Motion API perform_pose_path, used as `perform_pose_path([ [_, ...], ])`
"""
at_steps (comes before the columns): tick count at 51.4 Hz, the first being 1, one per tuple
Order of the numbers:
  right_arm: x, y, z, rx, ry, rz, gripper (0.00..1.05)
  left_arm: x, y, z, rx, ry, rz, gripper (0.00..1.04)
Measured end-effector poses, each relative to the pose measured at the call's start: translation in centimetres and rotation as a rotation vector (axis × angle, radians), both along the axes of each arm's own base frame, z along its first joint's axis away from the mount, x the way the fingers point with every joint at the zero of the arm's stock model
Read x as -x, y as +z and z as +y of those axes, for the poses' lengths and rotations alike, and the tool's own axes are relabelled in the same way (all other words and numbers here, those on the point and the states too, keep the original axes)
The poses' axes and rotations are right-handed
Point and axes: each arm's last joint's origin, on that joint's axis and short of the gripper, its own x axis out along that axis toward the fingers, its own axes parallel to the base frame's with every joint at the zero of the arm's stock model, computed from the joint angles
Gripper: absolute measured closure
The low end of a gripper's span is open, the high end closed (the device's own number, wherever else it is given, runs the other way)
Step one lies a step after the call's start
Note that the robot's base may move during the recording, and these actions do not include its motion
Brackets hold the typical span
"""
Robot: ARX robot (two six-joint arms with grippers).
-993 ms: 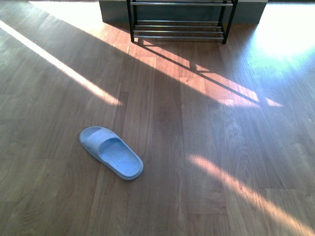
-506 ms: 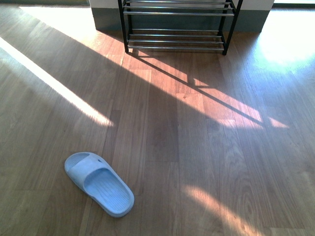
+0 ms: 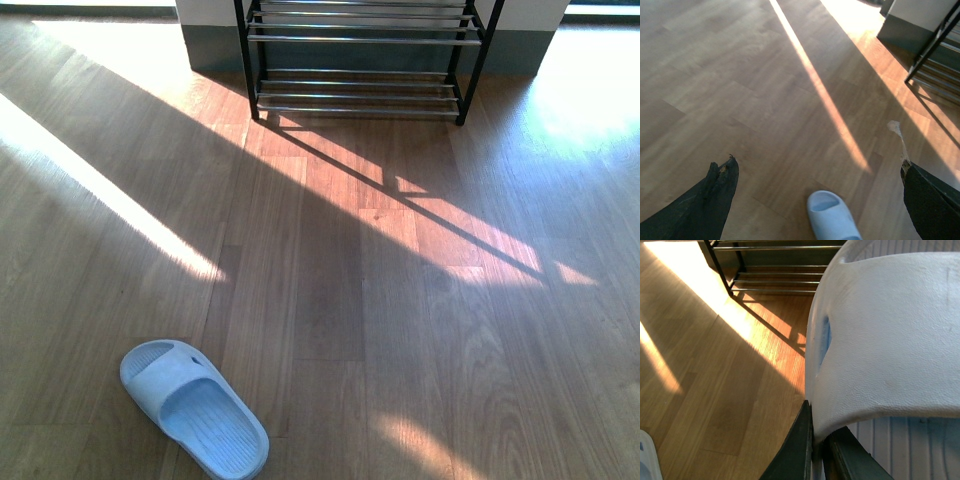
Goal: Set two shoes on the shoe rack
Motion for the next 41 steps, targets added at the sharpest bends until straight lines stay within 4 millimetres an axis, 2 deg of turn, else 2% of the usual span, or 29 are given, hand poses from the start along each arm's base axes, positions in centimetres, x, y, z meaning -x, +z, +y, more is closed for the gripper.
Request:
perform_pose_path([
  [3, 0.0, 0.0, 0.0, 0.000, 0.000, 0.000, 1.03, -2.7, -1.2, -0.7, 0.066, -0.014, 0.046, 0.09],
  [8, 0.0, 0.0, 0.0, 0.000, 0.000, 0.000, 1.03, -5.9, -3.3, -1.7, 0.121, -0.024, 0.103, 0.09],
  [11, 0.0, 0.0, 0.0, 0.000, 0.001, 0.000, 1.03, -7.6, -5.8, -2.4, 0.141, -0.042, 0.198, 0.09],
  [15, 0.0, 0.0, 0.0, 0.000, 0.000, 0.000, 1.03, -8.8, -9.1, -3.2, 0.126, -0.048, 0.315, 0.09],
  [19, 0.0, 0.0, 0.0, 0.000, 0.000, 0.000, 1.03, -9.4, -11.8, -3.7, 0.117, -0.055, 0.409, 0.09],
  [20, 0.0, 0.0, 0.0, 0.000, 0.000, 0.000, 1.03, -9.6, -13.0, -3.9, 0.110, -0.057, 0.451, 0.09],
  [27, 0.0, 0.0, 0.0, 0.000, 0.000, 0.000, 1.03, -10.0, -17.5, -4.5, 0.096, -0.067, 0.592, 0.09],
  [41, 0.0, 0.0, 0.0, 0.000, 0.000, 0.000, 1.03, -10.5, -23.5, -5.4, 0.062, -0.075, 0.760, 0.09],
])
